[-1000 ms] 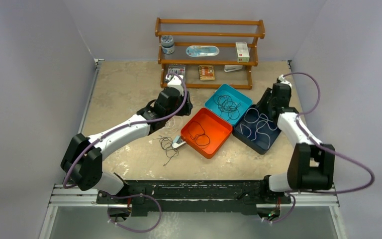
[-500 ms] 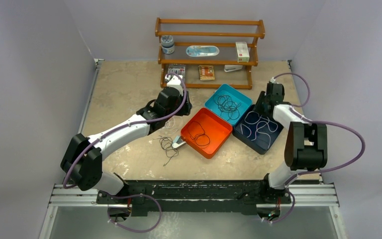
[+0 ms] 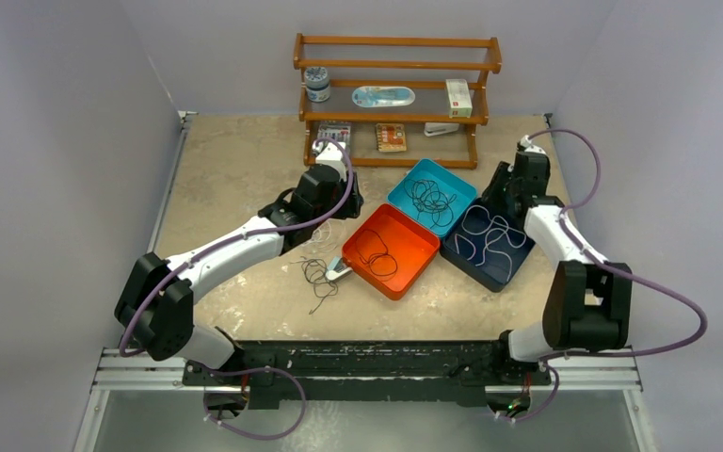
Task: Untangle the cables
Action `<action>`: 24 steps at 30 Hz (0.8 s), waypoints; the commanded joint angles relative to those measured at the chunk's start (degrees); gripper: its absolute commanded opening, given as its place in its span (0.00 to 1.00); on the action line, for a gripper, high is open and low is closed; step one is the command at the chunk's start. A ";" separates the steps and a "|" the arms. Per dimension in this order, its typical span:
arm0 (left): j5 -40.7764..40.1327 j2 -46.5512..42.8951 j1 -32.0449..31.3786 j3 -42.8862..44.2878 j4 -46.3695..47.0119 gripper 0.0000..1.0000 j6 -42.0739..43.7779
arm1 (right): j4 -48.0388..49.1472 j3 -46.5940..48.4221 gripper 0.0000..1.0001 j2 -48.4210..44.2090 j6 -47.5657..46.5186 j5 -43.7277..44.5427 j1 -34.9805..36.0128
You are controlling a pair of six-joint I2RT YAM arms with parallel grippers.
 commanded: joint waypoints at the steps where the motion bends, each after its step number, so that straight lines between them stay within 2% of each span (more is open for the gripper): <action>1: -0.58 -0.78 0.41 1.64 1.42 0.44 0.80 | 1.70 -1.01 0.38 -1.52 -0.83 -3.91 -0.27; 12: -1.10 -1.63 0.55 1.06 0.94 0.44 1.02 | 3.89 -2.97 0.36 3.36 0.24 -6.18 -0.27; 24: -1.14 -1.74 0.71 0.57 1.06 0.44 0.94 | 5.06 -5.19 0.30 6.22 1.28 -0.45 -0.27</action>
